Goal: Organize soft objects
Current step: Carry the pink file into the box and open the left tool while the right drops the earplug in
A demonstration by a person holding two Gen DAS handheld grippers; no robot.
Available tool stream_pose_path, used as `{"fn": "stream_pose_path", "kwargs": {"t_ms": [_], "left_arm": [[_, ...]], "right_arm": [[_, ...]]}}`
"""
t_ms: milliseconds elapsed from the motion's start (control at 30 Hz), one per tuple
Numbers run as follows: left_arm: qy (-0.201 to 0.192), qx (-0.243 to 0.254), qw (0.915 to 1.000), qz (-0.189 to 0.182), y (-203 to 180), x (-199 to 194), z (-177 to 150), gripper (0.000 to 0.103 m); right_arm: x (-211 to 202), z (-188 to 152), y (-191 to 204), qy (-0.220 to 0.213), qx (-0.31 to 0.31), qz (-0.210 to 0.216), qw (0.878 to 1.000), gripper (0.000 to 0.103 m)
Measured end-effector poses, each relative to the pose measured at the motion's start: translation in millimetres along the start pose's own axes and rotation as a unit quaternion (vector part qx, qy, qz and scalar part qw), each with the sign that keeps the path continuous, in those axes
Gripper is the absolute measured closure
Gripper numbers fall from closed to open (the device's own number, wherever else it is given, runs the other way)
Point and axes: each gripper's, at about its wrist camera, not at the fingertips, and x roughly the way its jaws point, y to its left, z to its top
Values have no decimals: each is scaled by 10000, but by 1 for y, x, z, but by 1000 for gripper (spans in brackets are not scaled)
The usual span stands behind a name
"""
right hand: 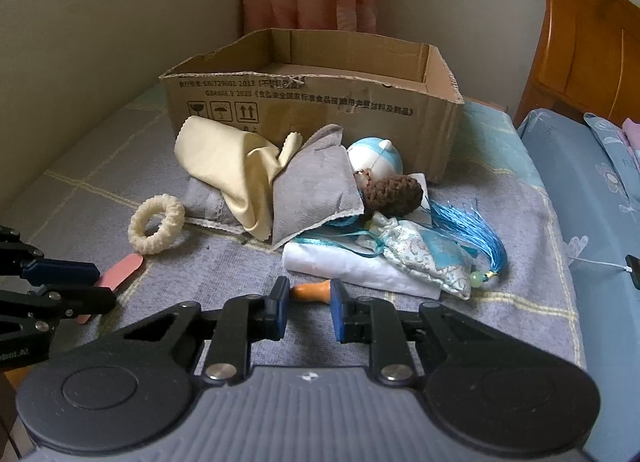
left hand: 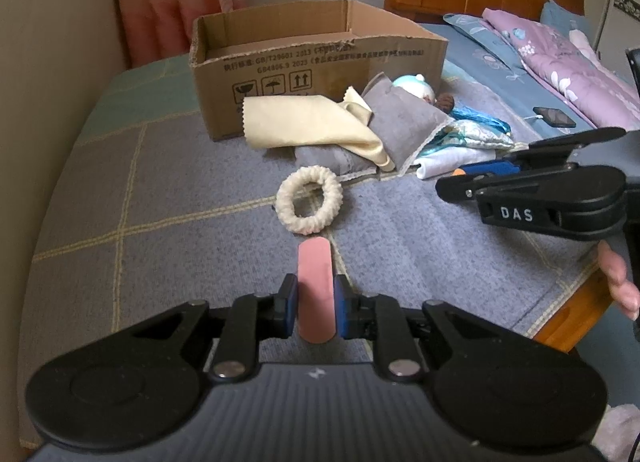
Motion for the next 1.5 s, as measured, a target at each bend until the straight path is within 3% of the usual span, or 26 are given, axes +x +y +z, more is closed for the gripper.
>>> {"fn": "stream_pose_path", "kwargs": {"t_ms": [267, 533, 900, 1267, 1300, 1333, 1400, 1500], "left_arm": [[-29, 185, 9998, -74, -9, -14, 2, 86], [-389, 276, 9987, -195, -9, -40, 30, 86], [-1168, 463, 9920, 103, 0, -42, 121, 86], [-1052, 568, 9917, 469, 9, 29, 211, 84], [-1081, 496, 9917, 495, 12, 37, 216, 73], [-1078, 446, 9920, 474, 16, 44, 221, 48], [-1025, 276, 9928, 560, 24, 53, 225, 16], [-1130, 113, 9926, 420, 34, 50, 215, 15]], "right_arm": [[-21, 4, 1, -131, -196, 106, 9997, 78], [-50, 17, -2, -356, -353, 326, 9982, 78], [-68, 59, -17, -859, -422, 203, 9952, 78], [-54, 110, -38, -1039, -352, 230, 9937, 78], [-50, 115, -40, -1022, -358, 223, 9939, 78], [-47, 119, -41, -1008, -367, 215, 9940, 78], [-42, 124, -42, -989, -395, 197, 9941, 78], [-33, 130, -44, -915, -401, 164, 9949, 78]]}}
